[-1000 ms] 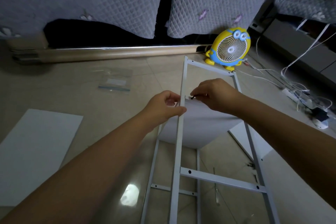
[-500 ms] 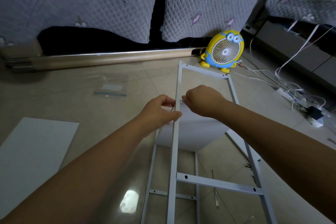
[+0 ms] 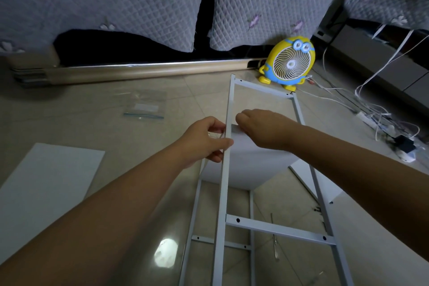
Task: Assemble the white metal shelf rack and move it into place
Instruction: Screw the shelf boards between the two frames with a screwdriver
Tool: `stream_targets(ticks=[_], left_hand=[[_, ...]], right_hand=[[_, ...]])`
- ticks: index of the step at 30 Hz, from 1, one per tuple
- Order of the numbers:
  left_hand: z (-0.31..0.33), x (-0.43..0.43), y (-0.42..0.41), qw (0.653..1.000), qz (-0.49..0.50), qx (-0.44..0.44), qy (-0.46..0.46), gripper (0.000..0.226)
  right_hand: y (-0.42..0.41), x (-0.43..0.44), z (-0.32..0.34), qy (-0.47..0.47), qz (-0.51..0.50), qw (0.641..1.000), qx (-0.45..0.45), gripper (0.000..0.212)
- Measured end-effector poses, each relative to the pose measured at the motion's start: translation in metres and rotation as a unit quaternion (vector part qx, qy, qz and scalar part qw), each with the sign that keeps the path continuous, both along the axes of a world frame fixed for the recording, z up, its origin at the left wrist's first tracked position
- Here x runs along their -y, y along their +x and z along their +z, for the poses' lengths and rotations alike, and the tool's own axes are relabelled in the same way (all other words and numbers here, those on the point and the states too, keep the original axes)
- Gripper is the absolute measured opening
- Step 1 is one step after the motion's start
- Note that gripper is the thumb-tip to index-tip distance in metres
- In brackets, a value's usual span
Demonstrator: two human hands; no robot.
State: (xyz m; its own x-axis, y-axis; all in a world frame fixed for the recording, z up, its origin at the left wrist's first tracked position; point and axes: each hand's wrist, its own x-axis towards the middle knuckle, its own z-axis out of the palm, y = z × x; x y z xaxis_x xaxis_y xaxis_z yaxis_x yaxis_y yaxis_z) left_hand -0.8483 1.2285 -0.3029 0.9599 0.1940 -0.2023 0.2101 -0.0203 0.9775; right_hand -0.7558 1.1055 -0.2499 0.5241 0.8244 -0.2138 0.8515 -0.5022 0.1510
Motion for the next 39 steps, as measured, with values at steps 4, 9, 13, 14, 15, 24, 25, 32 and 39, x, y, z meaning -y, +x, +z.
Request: stream_targets(ticks=[4, 9, 13, 14, 15, 24, 25, 32, 39], left_hand=[[0.001, -0.001, -0.001, 1.000, 0.003, -0.006, -0.003, 0.027], [-0.001, 0.000, -0.003, 1.000, -0.002, -0.008, -0.005, 0.027], [0.001, 0.000, -0.002, 1.000, 0.006, -0.013, -0.011, 0.034], [0.002, 0.001, -0.001, 1.000, 0.016, -0.013, -0.004, 0.041], [0.003, 0.002, 0.000, 1.000, 0.025, -0.010, 0.015, 0.052], [0.016, 0.028, 0.021, 0.871, -0.036, -0.070, 0.484, 0.041], [0.018, 0.031, 0.023, 0.863, -0.017, -0.069, 0.500, 0.033], [0.040, 0.060, 0.038, 0.665, -0.054, -0.137, 0.733, 0.037], [0.037, 0.075, 0.038, 0.559, -0.088, -0.140, 0.812, 0.032]], right_hand=[[-0.003, -0.014, -0.004, -0.004, -0.077, 0.997, -0.002, 0.029], [0.003, -0.012, 0.001, 0.007, -0.097, 0.995, -0.027, 0.044], [0.007, 0.008, 0.020, 0.070, -0.053, 0.996, -0.029, 0.030], [0.010, 0.018, 0.024, 0.095, -0.049, 0.994, -0.020, 0.028], [0.013, 0.030, 0.027, 0.126, -0.052, 0.991, -0.014, 0.026], [0.024, 0.190, -0.039, 0.213, -0.356, 0.907, -0.070, 0.031], [0.023, 0.205, -0.055, 0.195, -0.380, 0.900, -0.084, 0.031], [0.001, 0.248, -0.167, 0.027, -0.385, 0.900, -0.202, 0.023], [-0.051, 0.218, -0.258, -0.019, -0.380, 0.874, -0.302, 0.046]])
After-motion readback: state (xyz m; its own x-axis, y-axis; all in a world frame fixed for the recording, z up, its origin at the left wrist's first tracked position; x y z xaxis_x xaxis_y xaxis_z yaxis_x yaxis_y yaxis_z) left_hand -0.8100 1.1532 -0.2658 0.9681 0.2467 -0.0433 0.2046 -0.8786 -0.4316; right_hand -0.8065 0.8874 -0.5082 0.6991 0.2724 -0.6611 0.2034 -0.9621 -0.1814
